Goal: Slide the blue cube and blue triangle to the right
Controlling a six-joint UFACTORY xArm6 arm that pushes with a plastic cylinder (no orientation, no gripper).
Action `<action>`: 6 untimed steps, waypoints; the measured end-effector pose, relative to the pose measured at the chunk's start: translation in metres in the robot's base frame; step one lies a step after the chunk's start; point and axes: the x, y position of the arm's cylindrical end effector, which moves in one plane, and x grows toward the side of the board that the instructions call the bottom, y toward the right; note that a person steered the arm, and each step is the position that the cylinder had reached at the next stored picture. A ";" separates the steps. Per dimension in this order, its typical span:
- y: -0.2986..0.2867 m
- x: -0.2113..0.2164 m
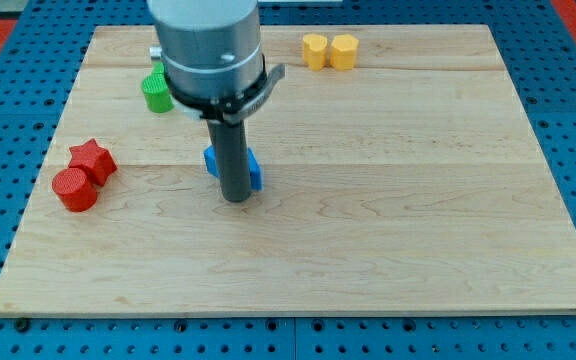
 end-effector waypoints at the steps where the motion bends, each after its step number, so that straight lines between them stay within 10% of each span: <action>1: 0.004 -0.019; 4: -0.079 -0.046; 6: -0.012 -0.049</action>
